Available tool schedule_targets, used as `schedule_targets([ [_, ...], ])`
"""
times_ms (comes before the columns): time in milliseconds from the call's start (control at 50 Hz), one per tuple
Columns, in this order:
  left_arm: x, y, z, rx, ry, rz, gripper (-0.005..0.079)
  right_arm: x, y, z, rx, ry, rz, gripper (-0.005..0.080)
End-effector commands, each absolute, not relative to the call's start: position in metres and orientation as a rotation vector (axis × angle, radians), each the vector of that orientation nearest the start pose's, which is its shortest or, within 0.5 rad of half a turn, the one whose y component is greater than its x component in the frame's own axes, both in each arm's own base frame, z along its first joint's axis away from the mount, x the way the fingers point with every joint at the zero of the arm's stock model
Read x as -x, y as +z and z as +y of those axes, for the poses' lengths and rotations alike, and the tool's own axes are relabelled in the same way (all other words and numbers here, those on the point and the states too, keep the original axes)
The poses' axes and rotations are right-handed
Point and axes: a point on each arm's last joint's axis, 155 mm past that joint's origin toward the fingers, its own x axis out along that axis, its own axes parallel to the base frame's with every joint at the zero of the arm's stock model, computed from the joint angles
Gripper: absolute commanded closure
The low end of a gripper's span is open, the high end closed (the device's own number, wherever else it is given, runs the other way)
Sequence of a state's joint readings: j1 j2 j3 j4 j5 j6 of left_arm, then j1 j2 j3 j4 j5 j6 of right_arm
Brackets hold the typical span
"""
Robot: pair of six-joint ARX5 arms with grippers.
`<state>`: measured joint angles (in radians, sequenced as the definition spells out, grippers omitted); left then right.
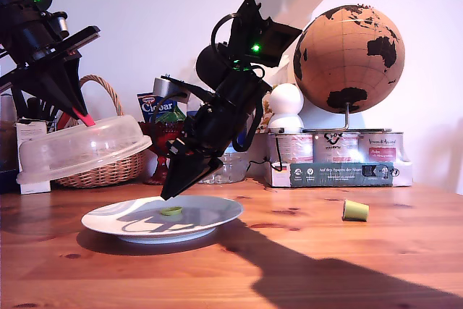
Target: Lift the plastic dome with your left arm while removing the green coffee capsule from the plate using your right arm.
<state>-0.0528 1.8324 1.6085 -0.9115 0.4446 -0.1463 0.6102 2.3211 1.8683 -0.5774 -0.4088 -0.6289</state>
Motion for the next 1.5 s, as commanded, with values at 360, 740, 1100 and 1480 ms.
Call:
schedule_targets([
  [360, -0.437, 0.166, -0.104, 0.337, -0.379, 1.114, 0.0764, -0.412, -0.001, 0.388, 0.634, 1.258, 0.821, 0.0500],
  [740, -0.437, 0.167, -0.105, 0.341, -0.386, 1.113, 0.0764, -0.413, -0.002, 0.387, 0.646, 1.246, 0.822, 0.0554],
  [1100, -0.437, 0.168, -0.107, 0.344, -0.393, 1.110, 0.0764, -0.407, -0.005, 0.383, 0.676, 1.267, 0.840, 0.0765],
  [1480, -0.438, 0.168, -0.107, 0.344, -0.393, 1.109, 0.0764, -0.409, 0.003, 0.386, 0.676, 1.253, 0.819, 0.0765],
])
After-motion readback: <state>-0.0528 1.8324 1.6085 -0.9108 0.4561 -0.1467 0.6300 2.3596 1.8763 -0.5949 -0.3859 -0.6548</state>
